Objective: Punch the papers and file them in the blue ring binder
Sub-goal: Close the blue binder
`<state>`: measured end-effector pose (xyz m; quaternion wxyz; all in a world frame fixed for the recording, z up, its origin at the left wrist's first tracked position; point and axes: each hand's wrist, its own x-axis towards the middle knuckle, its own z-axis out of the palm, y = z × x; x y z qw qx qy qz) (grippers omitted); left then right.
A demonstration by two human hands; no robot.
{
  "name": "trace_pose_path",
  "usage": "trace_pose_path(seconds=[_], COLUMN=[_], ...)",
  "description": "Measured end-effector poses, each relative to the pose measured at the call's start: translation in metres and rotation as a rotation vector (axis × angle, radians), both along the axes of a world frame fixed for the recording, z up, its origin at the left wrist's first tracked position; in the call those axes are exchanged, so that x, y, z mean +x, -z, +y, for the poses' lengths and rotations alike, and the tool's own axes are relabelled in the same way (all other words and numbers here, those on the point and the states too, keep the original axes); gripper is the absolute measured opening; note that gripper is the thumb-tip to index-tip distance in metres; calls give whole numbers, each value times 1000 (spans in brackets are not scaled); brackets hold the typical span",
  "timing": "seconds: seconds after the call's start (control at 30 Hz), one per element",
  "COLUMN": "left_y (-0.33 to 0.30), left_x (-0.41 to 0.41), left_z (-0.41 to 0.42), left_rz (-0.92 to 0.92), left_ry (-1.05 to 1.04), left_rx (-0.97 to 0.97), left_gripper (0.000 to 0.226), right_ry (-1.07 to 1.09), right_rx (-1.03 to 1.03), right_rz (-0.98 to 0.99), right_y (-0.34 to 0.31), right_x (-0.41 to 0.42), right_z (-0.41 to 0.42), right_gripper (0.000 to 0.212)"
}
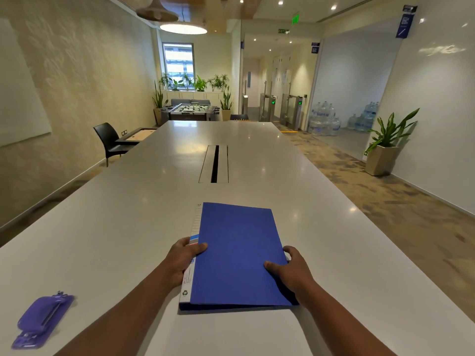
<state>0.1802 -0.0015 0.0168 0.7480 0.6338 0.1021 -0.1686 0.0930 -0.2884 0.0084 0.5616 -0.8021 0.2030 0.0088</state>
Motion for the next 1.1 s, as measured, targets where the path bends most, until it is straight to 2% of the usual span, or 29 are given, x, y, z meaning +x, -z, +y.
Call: trace_pose_path(seconds=[0.13, 0.23, 0.37, 0.43, 0.57, 0.67, 0.83, 0.97, 1.1], left_y=[3, 4, 9, 13, 14, 15, 15, 15, 13], left_x=[12, 21, 31, 35, 36, 39, 46, 47, 44], left_z=[-2, -7, -10, -11, -16, -15, -7, -7, -11], left_rz=[-146, -284, -427, -438, -460, -491, -423, -358, -385], left_ry=[-9, -22, -6, 2, 52, 110, 207, 256, 281], left_rx=[196, 384, 710, 737, 738, 935, 788, 778, 808], left_gripper=[31, 29, 35, 34, 67, 59, 60, 66, 75], right_ry=[-47, -58, -50, -50, -43, -61, -65, -46, -71], right_rx=[-264, -432, -544, -579, -673, -709, -665, -594, -589], right_rz=[25, 43, 65, 81, 87, 104, 70, -4, -46], right_y=[1, 4, 7, 8, 11, 12, 14, 9, 2], right_x=[14, 24, 35, 38, 42, 42, 42, 44, 45], right_z=[8, 13, 15, 14, 13, 12, 12, 13, 12], right_gripper=[49, 40, 42, 46, 50, 49, 56, 61, 72])
